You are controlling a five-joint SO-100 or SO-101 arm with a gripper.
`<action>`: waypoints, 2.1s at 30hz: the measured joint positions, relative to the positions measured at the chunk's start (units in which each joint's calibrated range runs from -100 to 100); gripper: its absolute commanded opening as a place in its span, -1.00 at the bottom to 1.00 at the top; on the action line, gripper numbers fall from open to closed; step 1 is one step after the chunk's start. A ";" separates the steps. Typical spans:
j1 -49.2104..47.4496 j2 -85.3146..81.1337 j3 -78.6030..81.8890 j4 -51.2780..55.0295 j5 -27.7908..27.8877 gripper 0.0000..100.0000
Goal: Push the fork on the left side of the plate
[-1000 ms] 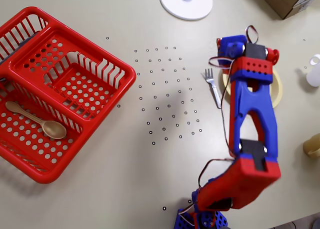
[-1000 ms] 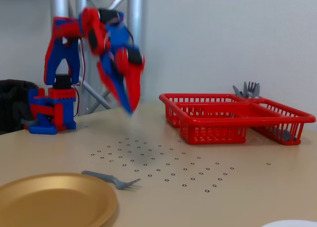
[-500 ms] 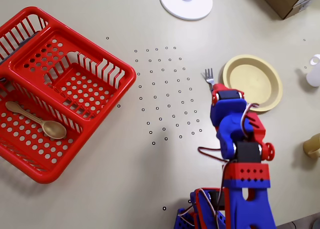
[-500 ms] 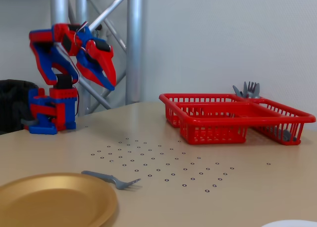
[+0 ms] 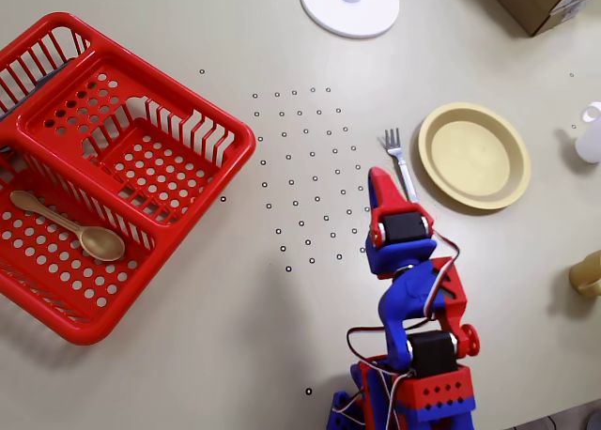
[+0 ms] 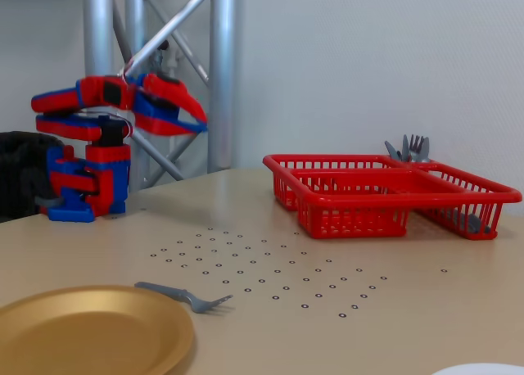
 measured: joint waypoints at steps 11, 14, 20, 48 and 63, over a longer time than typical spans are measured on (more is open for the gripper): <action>0.09 -3.59 8.32 -2.64 0.44 -1.00; 0.09 -3.59 9.31 -3.69 0.73 -1.00; 0.09 -3.68 9.40 0.64 0.20 -1.00; -0.73 -3.68 9.40 27.40 -2.88 -1.00; -0.73 -3.76 9.40 28.37 -3.71 -1.00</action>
